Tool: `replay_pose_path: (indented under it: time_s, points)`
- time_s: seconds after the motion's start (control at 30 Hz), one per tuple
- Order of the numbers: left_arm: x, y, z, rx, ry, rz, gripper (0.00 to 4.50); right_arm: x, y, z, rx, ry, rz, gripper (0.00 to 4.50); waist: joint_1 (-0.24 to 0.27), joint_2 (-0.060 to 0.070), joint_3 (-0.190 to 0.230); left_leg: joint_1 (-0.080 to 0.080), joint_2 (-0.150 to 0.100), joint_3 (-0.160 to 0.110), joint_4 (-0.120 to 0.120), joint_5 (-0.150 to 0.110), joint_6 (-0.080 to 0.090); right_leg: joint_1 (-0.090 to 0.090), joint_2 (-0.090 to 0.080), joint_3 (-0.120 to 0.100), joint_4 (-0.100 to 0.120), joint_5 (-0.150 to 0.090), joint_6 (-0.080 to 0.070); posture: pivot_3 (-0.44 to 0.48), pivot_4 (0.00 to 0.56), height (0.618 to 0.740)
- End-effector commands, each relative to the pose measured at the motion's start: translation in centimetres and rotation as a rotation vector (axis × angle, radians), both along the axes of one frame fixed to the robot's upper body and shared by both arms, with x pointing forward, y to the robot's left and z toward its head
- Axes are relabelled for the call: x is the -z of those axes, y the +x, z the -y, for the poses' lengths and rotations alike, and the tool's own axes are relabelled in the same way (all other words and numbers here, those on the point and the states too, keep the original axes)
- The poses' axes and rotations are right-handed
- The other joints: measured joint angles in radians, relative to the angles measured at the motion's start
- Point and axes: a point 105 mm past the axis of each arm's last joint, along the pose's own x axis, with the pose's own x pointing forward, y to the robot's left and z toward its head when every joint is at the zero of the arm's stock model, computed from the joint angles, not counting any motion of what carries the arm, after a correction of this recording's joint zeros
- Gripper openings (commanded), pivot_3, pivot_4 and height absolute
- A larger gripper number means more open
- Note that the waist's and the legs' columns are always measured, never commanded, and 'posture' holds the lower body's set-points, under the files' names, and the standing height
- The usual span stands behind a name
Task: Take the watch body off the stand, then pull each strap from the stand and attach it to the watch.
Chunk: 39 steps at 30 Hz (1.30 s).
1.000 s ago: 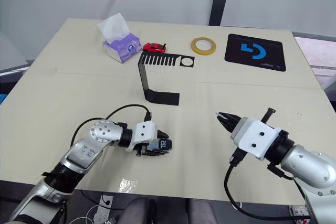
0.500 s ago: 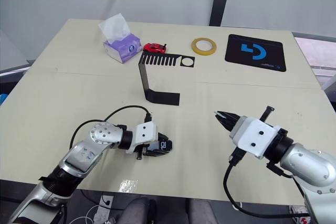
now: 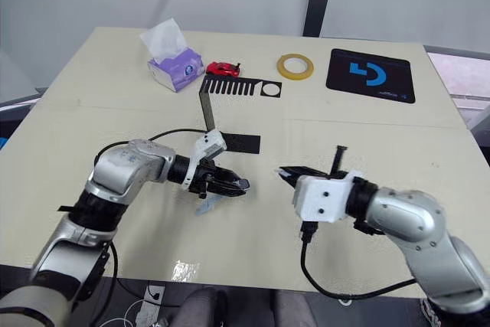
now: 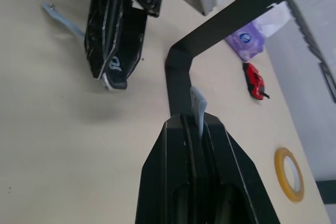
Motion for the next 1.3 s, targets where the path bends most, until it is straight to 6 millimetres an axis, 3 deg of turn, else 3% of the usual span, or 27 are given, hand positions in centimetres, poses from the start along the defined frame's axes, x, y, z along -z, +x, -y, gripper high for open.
replay_pose_path:
  time_s: [0.03,0.67,1.03,1.3]
  points:
    - [-1.3,0.3,0.5,-0.016,-0.055,-0.065,1.74,0.2,0.5,-0.8,-0.042,-0.077,0.031,0.00,0.000,0.000,0.000,0.000,0.000,0.000,0.000,0.000,0.000,0.000,0.000,0.000,0.000,0.000,0.000,0.000,0.150,0.738]
    - [-2.7,-0.3,1.6,-0.033,-0.134,-0.118,1.74,2.2,2.1,-2.2,-0.075,-0.200,0.041,0.00,-0.001,0.000,0.000,-0.001,-0.001,0.000,0.004,0.001,-0.002,-0.001,-0.010,-0.002,0.001,0.000,0.000,0.000,0.150,0.738]
    - [-1.9,0.0,1.0,-0.031,-0.151,-0.126,1.74,2.2,2.4,-2.6,-0.062,-0.196,0.043,0.00,0.000,0.000,0.000,-0.001,-0.001,0.000,0.004,0.003,-0.005,-0.001,-0.010,-0.002,0.001,0.000,0.000,0.000,0.150,0.738]
    - [-2.5,0.3,1.4,-0.026,-0.166,-0.128,1.74,2.3,2.6,-2.4,-0.049,-0.203,0.037,0.00,0.000,0.000,0.000,-0.001,-0.002,0.000,0.005,0.002,-0.005,-0.001,-0.010,-0.002,0.001,0.000,0.000,0.000,0.150,0.738]
